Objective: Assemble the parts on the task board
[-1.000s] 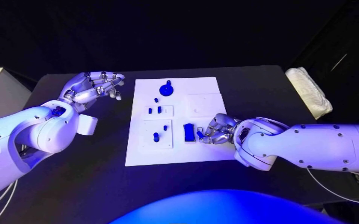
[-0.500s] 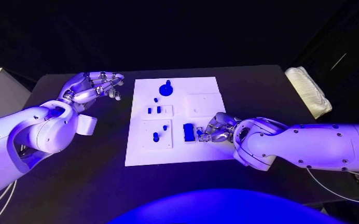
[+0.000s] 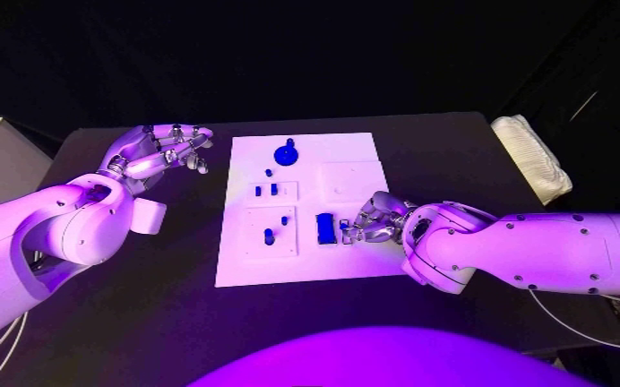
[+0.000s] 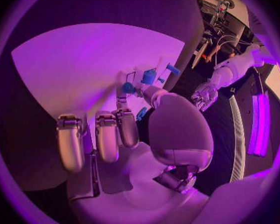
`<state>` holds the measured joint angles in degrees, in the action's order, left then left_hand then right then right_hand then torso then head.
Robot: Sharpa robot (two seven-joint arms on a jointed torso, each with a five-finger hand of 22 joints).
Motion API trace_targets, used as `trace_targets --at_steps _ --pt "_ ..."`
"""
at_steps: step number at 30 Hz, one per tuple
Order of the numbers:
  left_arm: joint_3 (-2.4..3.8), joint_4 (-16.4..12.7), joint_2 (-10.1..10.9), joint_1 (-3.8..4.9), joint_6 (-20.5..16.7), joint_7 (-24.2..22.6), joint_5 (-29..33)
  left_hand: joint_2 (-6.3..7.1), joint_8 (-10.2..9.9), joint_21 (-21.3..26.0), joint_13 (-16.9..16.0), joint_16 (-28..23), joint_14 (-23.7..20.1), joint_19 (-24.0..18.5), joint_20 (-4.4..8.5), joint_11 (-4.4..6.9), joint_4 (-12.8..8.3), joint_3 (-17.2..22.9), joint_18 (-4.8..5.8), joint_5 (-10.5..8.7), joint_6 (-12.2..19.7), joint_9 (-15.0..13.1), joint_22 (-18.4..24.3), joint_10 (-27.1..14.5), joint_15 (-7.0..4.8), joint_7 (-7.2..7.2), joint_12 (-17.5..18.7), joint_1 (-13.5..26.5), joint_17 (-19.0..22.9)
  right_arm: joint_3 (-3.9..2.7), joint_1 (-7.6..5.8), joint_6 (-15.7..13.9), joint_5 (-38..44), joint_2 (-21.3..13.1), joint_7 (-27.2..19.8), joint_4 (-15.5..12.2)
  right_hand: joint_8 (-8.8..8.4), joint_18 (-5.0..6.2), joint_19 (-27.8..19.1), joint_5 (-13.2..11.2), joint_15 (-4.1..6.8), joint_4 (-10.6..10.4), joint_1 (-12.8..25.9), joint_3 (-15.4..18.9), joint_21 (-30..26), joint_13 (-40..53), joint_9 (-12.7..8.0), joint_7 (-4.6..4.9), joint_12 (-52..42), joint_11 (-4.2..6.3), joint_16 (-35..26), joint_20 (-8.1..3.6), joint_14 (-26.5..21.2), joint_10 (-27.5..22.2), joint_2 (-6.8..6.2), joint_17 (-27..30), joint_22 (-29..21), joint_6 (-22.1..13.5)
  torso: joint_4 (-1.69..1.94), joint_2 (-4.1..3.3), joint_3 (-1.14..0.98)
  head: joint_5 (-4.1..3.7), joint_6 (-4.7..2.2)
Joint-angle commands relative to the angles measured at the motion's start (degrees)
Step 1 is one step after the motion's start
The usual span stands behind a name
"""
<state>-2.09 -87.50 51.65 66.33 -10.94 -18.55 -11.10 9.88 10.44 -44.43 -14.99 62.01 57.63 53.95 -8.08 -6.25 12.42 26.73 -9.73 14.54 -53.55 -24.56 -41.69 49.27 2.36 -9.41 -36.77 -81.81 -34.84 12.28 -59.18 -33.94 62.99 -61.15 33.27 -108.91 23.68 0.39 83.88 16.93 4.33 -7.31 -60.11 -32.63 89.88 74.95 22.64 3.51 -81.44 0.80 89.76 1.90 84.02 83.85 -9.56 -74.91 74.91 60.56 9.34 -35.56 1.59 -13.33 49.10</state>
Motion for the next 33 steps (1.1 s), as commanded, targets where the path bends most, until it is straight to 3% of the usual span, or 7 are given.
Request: trace_targets --at_steps 1,5,12,25,33 --pt "0.03 -0.20 -0.01 0.04 0.68 -0.21 0.26 -0.32 -0.30 0.22 0.07 -0.22 -0.10 0.40 -0.18 -0.06 0.29 -0.11 -0.76 0.24 0.20 0.08 0.09 0.46 0.28 -0.23 0.18 -0.08 -0.10 -0.01 0.03 0.20 0.79 0.00 -0.69 0.04 0.45 -0.39 6.12 -0.05 0.43 1.12 -0.82 -1.83 0.12 11.47 0.22 -0.45 -0.50 0.44 0.24 -0.50 5.98 3.67 1.15 -15.09 15.09 -0.01 -0.01 0.02 0.03 0.01 0.06" --pt "0.03 -0.23 0.00 0.04 0.70 -0.20 0.26 -0.32 -0.30 0.22 0.07 -0.22 -0.10 0.40 -0.18 -0.06 0.29 -0.11 -0.76 0.24 0.20 0.08 0.09 0.46 0.28 -0.23 0.18 -0.08 -0.10 -0.01 0.03 0.47 0.98 0.01 -0.69 0.15 0.73 -0.39 6.12 -0.11 0.49 2.75 -1.06 -3.65 0.12 11.72 0.40 -0.52 -0.98 0.51 0.24 -0.55 5.98 3.84 1.33 -15.09 15.09 0.02 -0.01 0.02 0.03 -0.09 0.05" --pt "0.03 -0.26 0.04 0.04 0.70 -0.17 0.26 -0.32 -0.30 0.22 0.07 -0.22 -0.10 0.40 -0.18 -0.06 0.29 -0.11 -0.76 0.24 0.20 0.08 0.09 0.46 0.28 -0.23 0.18 -0.08 -0.10 -0.01 0.03 1.22 1.48 0.12 -0.57 0.28 1.71 -0.39 6.12 -0.37 0.61 7.25 -2.40 -5.85 0.12 11.84 1.11 -0.68 -1.09 0.67 0.24 -0.65 5.98 3.93 0.42 -15.09 15.09 -0.21 0.00 -0.02 -0.01 -0.09 0.13" --pt "0.03 -0.35 0.11 0.05 0.62 -0.09 0.26 -0.32 -0.30 0.22 0.07 -0.22 -0.10 0.40 -0.18 -0.06 0.29 -0.11 -0.76 0.24 0.20 0.08 0.09 0.46 0.28 -0.23 0.18 -0.08 -0.10 -0.02 0.00 0.90 2.19 1.10 0.01 0.57 1.98 -0.39 6.12 -0.92 0.58 7.35 -1.85 -5.63 0.12 11.84 1.29 -0.63 -1.07 0.61 0.24 -0.64 5.98 3.94 0.32 -15.09 15.09 -0.15 0.04 -0.02 0.02 -0.18 0.10" --pt "0.03 -0.37 0.14 0.07 0.59 0.02 0.26 -0.34 -0.28 0.29 0.10 -0.25 -0.10 0.43 -0.18 -0.04 0.38 -0.16 -0.76 0.24 0.14 0.07 0.12 0.47 0.28 -0.20 0.16 -0.09 -0.12 -0.03 -0.07 2.96 2.42 1.48 1.70 0.95 2.18 -0.39 6.12 -1.43 0.55 6.81 -0.50 -5.31 0.12 11.71 1.39 -0.62 -0.70 0.59 0.24 -0.61 5.98 3.85 0.43 -15.09 15.09 -0.15 0.02 0.01 0.03 -0.15 0.20"
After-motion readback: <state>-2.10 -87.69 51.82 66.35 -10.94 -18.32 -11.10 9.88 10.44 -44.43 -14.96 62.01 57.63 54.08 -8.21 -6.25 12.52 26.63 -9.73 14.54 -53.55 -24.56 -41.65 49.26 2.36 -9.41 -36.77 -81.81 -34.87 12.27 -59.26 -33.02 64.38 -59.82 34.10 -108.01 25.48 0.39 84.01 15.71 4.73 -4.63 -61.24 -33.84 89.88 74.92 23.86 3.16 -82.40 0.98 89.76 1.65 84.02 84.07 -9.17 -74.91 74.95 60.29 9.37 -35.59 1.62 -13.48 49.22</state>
